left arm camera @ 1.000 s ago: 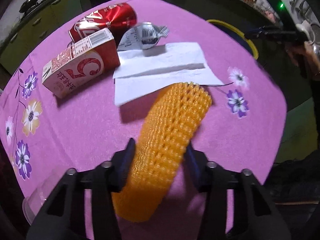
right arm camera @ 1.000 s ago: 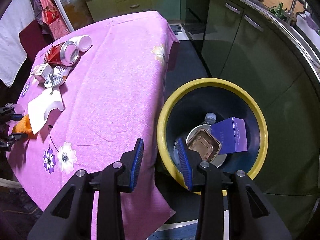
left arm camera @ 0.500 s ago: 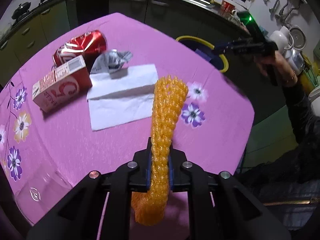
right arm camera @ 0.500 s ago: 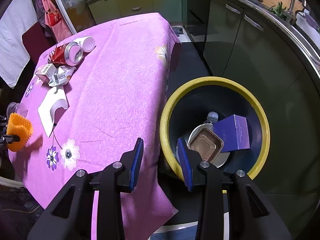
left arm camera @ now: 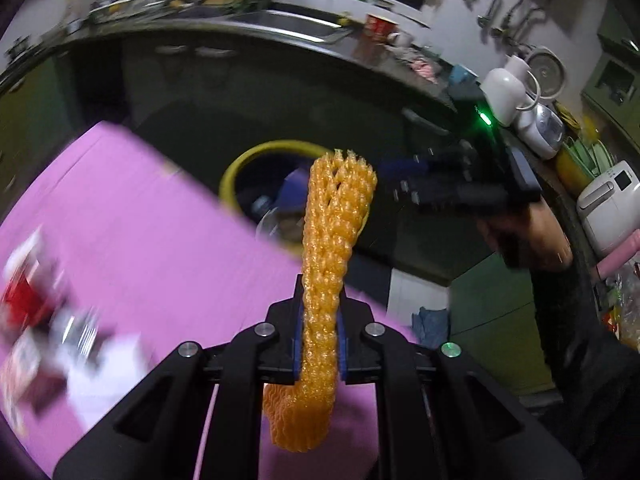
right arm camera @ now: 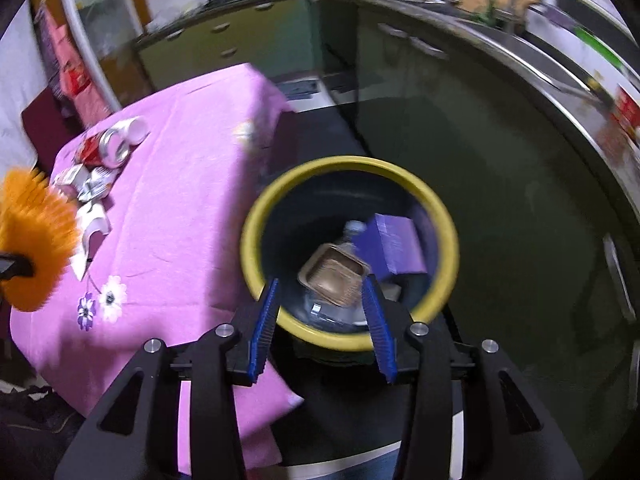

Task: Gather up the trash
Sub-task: 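Grasp the orange foam net with the left tool and drop it into the bin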

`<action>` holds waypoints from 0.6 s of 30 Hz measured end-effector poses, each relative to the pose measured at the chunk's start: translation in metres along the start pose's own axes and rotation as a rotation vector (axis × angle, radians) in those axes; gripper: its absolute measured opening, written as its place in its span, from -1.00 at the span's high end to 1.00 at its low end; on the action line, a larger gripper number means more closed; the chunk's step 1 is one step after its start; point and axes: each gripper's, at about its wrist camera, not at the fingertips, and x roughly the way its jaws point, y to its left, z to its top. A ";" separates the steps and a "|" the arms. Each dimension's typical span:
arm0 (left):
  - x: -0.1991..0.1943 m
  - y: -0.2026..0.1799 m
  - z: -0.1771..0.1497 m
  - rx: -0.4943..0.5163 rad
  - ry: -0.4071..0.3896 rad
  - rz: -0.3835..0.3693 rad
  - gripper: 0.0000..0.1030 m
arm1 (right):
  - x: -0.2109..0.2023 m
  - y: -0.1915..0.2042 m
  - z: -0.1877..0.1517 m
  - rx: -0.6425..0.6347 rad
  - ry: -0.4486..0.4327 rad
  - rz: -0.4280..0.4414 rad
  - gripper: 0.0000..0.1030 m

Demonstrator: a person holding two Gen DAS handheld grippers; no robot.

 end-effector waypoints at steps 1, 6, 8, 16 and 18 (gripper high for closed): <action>0.018 -0.006 0.016 0.013 0.002 -0.008 0.77 | -0.003 -0.007 -0.005 0.013 -0.002 -0.006 0.17; 0.104 -0.016 0.071 0.016 0.047 -0.022 0.77 | -0.019 -0.043 -0.036 0.090 -0.001 -0.034 0.17; 0.136 -0.014 0.085 0.003 0.080 -0.001 0.76 | -0.023 -0.056 -0.050 0.121 0.002 -0.044 0.17; 0.200 0.003 0.091 -0.075 0.171 0.069 -0.14 | -0.021 -0.077 -0.070 0.165 0.025 -0.046 0.17; 0.198 0.004 0.085 -0.093 0.183 0.045 -0.14 | -0.021 -0.075 -0.066 0.157 0.021 -0.043 0.17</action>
